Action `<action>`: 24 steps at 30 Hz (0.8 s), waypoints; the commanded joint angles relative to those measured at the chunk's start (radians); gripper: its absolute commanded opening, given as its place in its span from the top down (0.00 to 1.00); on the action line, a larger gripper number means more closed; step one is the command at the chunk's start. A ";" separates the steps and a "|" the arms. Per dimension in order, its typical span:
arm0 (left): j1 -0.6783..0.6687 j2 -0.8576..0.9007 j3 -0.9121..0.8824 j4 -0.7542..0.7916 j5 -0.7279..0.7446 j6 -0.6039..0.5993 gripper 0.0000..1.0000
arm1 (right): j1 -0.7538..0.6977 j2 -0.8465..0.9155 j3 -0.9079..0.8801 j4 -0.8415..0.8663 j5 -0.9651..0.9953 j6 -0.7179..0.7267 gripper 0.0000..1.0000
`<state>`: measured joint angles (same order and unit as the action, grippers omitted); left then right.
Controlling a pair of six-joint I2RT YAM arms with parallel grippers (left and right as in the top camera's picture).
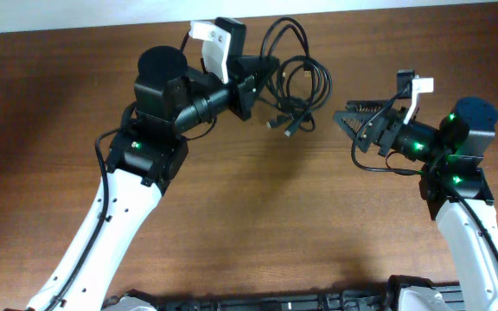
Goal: Untangle cables
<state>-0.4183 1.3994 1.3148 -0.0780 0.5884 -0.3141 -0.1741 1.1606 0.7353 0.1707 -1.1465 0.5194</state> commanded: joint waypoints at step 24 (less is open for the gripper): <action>-0.109 -0.024 0.019 0.174 0.130 0.185 1.00 | 0.000 -0.006 0.005 -0.287 0.326 -0.061 0.14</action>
<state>-0.5274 1.3994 1.3144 0.0425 0.7044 -0.1490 -0.1741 1.1603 0.7399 -0.0238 -1.0195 0.4995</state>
